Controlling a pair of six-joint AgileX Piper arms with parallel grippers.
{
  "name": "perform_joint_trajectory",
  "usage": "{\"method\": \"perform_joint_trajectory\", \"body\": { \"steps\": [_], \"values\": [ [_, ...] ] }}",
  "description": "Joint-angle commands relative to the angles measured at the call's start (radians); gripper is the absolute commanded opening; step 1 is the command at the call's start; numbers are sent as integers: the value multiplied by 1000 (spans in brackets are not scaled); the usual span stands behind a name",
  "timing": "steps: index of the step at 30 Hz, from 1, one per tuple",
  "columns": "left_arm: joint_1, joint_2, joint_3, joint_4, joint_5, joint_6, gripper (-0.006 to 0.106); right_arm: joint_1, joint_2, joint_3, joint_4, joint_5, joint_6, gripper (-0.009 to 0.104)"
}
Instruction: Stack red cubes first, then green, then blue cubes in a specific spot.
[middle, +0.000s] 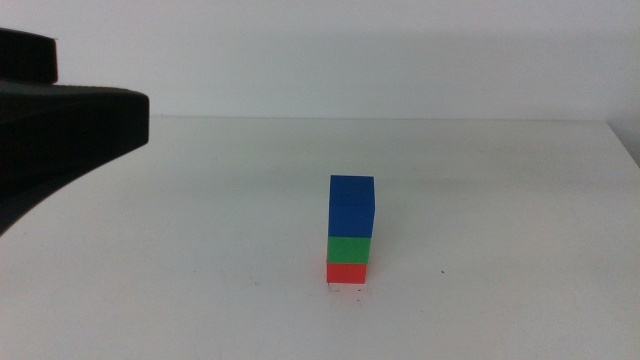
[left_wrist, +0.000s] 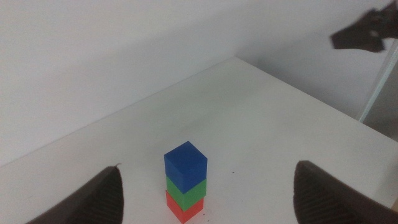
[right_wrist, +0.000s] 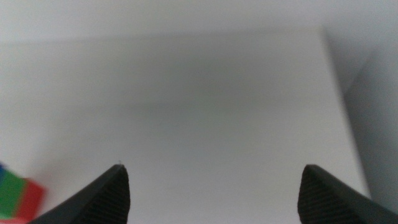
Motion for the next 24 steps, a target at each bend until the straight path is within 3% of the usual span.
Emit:
{"method": "perform_joint_trajectory", "body": {
  "steps": [1,3,6,22,24],
  "values": [
    [3,-2,1,1,-13,0,94,-110,-76,121,101,-123,-174,87],
    [3,-2,1,1,-13,0,94,-142,-117,186,185,-191,-237,87],
    [3,-2,1,1,-13,0,94,-142,-142,230,242,-253,-290,87],
    [3,-2,1,1,-13,0,94,-142,-139,227,245,-262,-285,87],
    [11,-21,21,48,-24,0,94,-142,-139,227,245,-262,-285,87]
  ]
}}
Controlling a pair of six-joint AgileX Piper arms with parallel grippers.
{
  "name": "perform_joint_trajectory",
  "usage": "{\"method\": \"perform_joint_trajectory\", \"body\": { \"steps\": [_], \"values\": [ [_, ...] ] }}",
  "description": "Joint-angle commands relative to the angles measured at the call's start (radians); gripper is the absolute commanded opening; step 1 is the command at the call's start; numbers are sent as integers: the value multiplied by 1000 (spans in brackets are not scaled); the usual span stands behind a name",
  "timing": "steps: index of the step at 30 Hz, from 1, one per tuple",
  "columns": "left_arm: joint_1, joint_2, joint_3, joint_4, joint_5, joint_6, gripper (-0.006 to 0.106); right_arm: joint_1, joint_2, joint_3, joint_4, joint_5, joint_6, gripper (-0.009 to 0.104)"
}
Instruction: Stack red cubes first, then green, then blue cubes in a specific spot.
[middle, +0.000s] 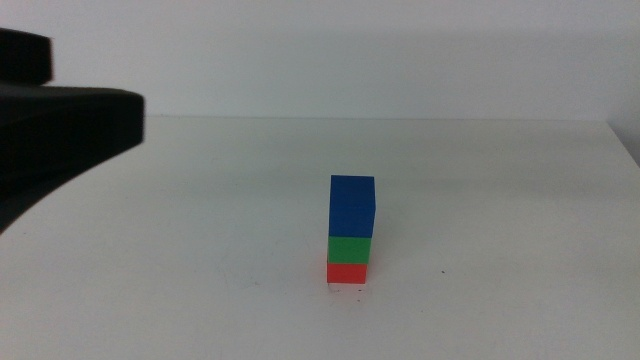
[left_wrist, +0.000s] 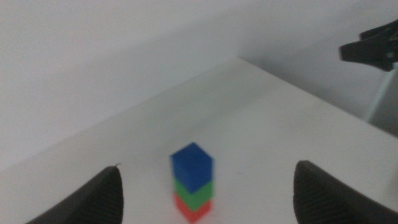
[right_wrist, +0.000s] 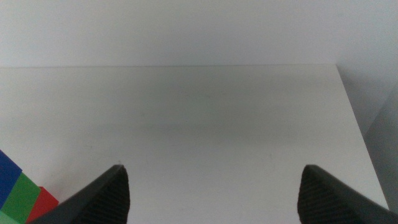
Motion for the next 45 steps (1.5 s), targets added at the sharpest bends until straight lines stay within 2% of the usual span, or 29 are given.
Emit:
{"method": "perform_joint_trajectory", "body": {
  "steps": [1,3,5,14,17,20,28,32,35,41,43,45],
  "values": [
    [23,-29,28,69,-30,0,94,-9,-5,2,0,-11,-10,87],
    [75,-64,76,112,-68,0,94,-9,-5,2,0,-11,-10,87],
    [160,-105,140,119,-117,0,94,-9,-5,2,0,-11,-10,87],
    [560,-323,383,20,-288,-32,94,-9,-5,2,0,-11,-10,87],
    [658,-387,428,-19,-293,-32,94,-9,-5,2,0,-11,-10,87],
    [725,-441,451,-16,-295,-32,94,-9,-5,2,0,-11,-10,87],
    [776,-455,457,-9,-290,-32,94,-9,-5,2,0,-13,-10,87],
    [776,-451,472,-24,-293,-32,94,-9,-7,5,5,-13,-10,87],
    [774,-451,536,-69,-343,-32,94,-9,-66,63,7,-62,-10,87],
    [772,-481,792,-73,-608,-32,94,-9,-331,395,-59,-272,-10,87],
    [770,-505,843,-66,-615,-32,94,-9,-419,496,-79,-271,-9,87],
    [770,-533,892,-64,-617,-32,94,-9,-514,589,-138,-260,-7,87]
  ]
}}
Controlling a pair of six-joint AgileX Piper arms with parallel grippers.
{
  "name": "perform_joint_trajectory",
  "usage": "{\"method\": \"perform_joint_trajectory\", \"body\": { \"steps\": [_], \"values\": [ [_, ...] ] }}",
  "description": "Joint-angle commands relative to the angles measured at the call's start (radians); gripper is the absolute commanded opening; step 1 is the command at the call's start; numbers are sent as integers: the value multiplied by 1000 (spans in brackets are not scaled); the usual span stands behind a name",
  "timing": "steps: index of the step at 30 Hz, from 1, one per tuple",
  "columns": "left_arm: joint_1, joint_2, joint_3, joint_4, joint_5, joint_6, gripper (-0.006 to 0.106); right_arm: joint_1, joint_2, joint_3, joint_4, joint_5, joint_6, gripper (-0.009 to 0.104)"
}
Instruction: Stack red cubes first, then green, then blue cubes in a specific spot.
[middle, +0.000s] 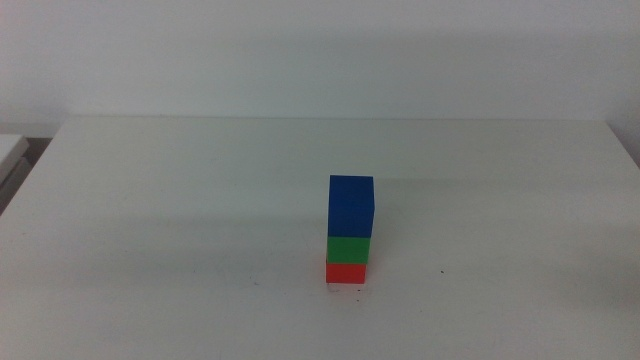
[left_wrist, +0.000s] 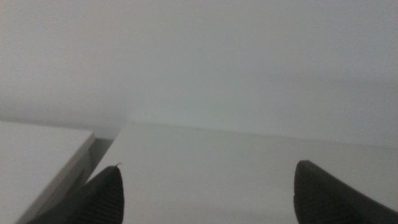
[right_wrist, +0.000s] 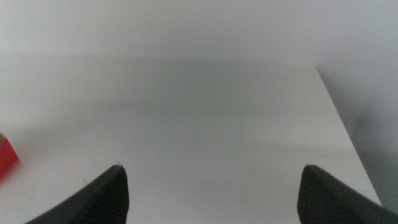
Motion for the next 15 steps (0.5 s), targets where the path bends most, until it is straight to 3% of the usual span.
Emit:
{"method": "perform_joint_trajectory", "body": {
  "steps": [1,6,10,15],
  "values": [
    [-1,-31,52,4,-33,-6,94,-7,-105,92,-70,-17,-7,87],
    [-1,-95,162,22,-33,-6,94,-7,-313,201,-94,37,-7,87],
    [-1,-156,236,22,-33,-6,94,-12,-314,214,-121,84,-11,87],
    [-1,-190,270,22,-13,-6,94,-49,-314,221,-104,72,-11,87]
  ]
}}
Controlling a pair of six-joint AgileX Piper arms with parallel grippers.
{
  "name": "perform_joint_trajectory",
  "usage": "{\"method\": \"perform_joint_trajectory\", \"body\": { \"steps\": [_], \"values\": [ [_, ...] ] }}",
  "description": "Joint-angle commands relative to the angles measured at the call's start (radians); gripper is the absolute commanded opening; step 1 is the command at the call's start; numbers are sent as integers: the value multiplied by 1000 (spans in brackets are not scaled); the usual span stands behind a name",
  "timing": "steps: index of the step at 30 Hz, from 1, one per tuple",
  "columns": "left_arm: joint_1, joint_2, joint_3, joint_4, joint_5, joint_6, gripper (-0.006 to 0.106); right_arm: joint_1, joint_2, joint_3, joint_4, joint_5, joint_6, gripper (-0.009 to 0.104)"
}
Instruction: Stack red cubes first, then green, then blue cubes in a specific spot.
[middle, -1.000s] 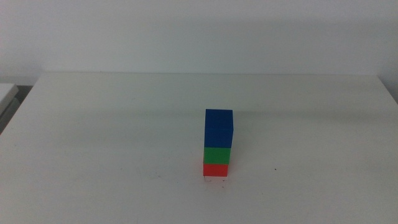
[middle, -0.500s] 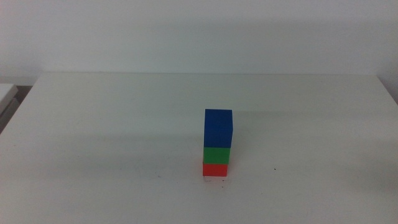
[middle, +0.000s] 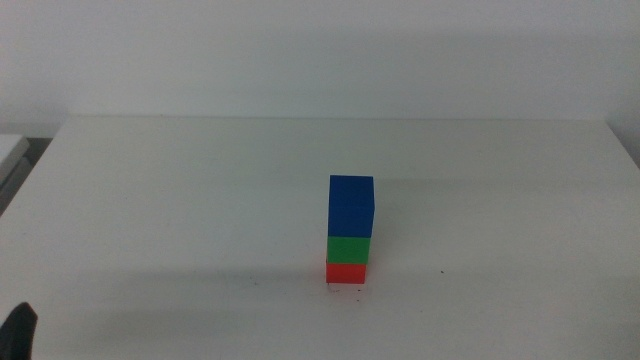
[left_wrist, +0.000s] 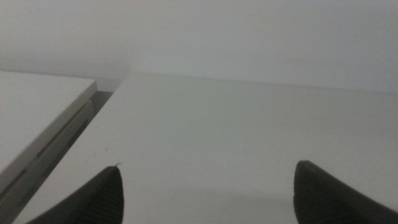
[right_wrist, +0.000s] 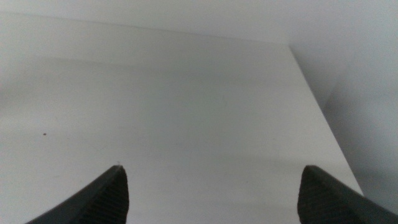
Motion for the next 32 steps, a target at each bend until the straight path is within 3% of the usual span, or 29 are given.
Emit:
{"method": "perform_joint_trajectory", "body": {
  "steps": [1,4,8,32],
  "values": [
    [-1,-7,5,2,30,-6,94,-22,-5,18,3,-27,-11,87],
    [-1,-7,5,2,27,-6,94,-41,-5,44,58,-133,-9,87],
    [-1,-7,5,2,8,-6,94,-62,-5,44,86,-111,-2,87],
    [-44,-7,5,42,2,-6,94,-62,-5,44,88,-111,-2,87]
  ]
}}
